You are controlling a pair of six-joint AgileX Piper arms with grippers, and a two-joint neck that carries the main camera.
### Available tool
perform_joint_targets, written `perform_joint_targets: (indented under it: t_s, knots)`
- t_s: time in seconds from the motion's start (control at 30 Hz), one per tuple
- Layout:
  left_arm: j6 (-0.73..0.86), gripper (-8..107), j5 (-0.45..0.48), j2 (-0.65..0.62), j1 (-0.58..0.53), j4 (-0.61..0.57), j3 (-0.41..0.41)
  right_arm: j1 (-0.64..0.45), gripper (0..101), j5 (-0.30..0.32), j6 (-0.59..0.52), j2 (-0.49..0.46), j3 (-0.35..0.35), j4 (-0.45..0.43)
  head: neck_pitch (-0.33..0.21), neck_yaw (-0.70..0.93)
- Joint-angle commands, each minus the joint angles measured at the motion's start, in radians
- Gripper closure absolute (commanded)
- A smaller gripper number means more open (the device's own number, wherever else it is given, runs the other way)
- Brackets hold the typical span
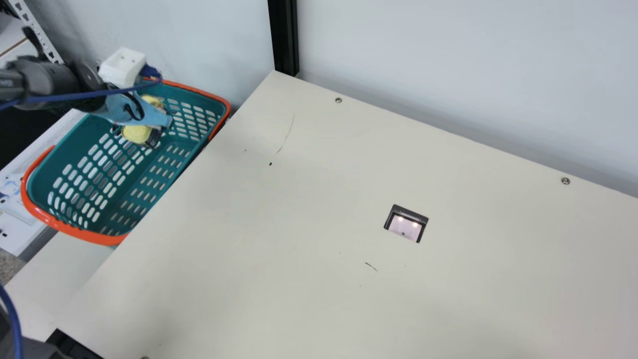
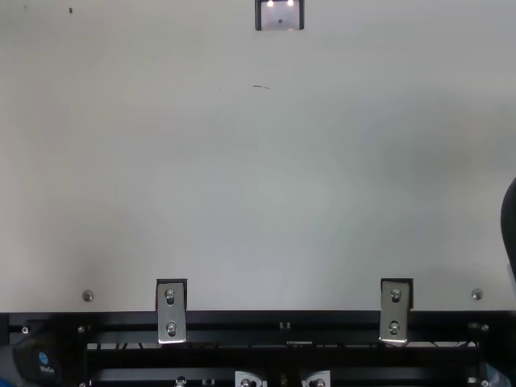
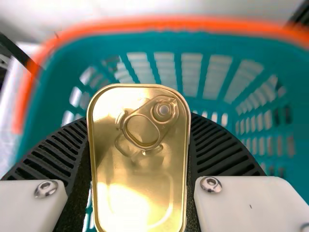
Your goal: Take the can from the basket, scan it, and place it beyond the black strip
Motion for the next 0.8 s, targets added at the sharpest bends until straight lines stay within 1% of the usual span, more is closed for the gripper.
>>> perform_joint_targets:
  t_s: [0.0, 0.23, 0.37, 0.57, 0.77]
  knots:
    - [-0.014, 89, 0.017, -0.092, -0.002, -0.010, 0.003, 0.000, 0, 0.000, 0.000, 0.000, 0.000, 0.000, -0.040, 0.019]
    - [-0.078, 89, 0.114, -0.240, -0.011, -0.050, -0.006, 0.000, 0, 0.000, 0.000, 0.000, 0.000, 0.000, -0.040, 0.019]
    - [-0.129, 89, 0.184, -0.310, -0.020, -0.068, -0.012, 0.000, 0, 0.000, 0.000, 0.000, 0.000, 0.000, -0.040, 0.019]
    - [-0.194, 89, 0.325, -0.404, -0.044, -0.108, -0.013, 0.000, 0, 0.000, 0.000, 0.000, 0.000, 0.000, -0.040, 0.019]
    - [-0.249, 89, 0.515, -0.472, -0.052, -0.183, -0.019, 0.000, 0, 0.000, 0.000, 0.000, 0.000, 0.000, -0.040, 0.019]
